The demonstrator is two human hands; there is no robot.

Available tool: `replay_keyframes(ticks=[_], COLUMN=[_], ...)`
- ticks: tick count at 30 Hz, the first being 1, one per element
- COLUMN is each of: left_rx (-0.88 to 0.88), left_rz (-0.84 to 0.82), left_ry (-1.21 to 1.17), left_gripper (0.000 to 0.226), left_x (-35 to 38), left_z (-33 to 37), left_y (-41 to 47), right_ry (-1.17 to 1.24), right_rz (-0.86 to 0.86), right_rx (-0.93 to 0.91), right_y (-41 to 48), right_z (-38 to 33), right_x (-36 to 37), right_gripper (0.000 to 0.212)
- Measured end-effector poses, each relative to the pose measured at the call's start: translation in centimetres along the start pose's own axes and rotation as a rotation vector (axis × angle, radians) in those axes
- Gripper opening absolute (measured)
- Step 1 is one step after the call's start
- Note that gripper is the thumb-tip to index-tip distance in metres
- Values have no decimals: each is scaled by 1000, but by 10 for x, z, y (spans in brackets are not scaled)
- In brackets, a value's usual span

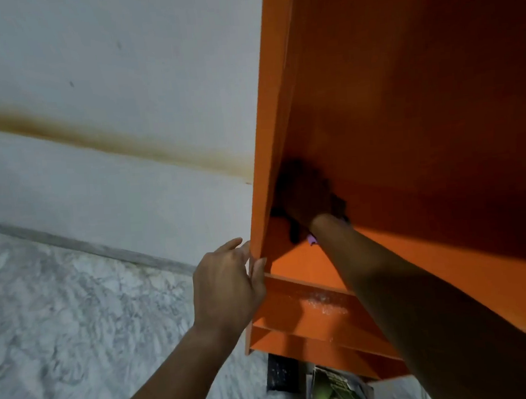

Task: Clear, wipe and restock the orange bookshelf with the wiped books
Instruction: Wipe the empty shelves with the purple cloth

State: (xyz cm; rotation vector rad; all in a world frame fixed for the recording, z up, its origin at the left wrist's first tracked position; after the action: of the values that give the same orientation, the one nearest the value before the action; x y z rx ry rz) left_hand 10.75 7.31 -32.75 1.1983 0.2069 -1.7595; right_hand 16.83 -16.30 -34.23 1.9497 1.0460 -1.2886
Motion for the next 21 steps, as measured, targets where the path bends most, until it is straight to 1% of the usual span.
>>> replay_keyframes(ticks=[1, 2, 3, 5, 6, 8, 11, 12, 14, 15, 17, 19, 21], left_rx=[0, -2, -6, -18, -19, -19, -14, -24, -50, -76, -135, -138, -117], left_rz=[-6, -15, -21, -25, -27, -31, -2, 7, 19, 18, 3, -18, -42], left_ry=[5, 10, 20, 36, 36, 29, 20, 15, -8, -23, -67, -146, -224], left_gripper=[27, 26, 25, 24, 24, 25, 22, 21, 22, 23, 26, 30, 40], left_x=[1, 1, 1, 2, 2, 2, -1, -2, -4, -4, -2, 4, 12], left_z=[0, 0, 0, -2, -2, -3, 0, 1, 5, 7, 9, 7, 3], left_y=[0, 0, -1, 0, 0, 0, -1, -2, -6, -8, -15, -26, -35], right_ry=[15, 18, -5, -93, -104, -53, -26, -19, -6, -38, -154, -196, -163], right_rz=[4, 0, 6, 91, 126, 131, 127, 123, 103, 87, 78, 143, 278], right_rx=[16, 40, 43, -36, -85, -158, -281, -323, -418, -478, -620, -692, -628], right_y=[-5, -17, -31, -64, -83, -119, -168, -178, -196, -202, -211, -220, -225], right_z=[-3, -6, -9, -14, -15, -12, -11, -10, -8, -6, 2, 21, 48], right_x=[-1, -4, -5, -5, -6, -2, -3, -2, -2, -2, -2, -9, -19], right_gripper=[81, 74, 61, 39, 34, 30, 19, 21, 36, 40, 39, 39, 46])
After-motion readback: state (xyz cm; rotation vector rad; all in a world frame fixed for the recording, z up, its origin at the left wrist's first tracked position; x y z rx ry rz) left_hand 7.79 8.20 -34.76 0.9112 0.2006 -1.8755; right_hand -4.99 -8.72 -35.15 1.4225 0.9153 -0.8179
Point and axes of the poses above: each hand's wrist, its own y-axis towards the middle knuckle, its own x-axis out of the palm, z = x × y, the point moved 2 cm from there along y, towards the middle knuckle, and after that the axes turned 2 degrees about y, right-handed, at the moved point
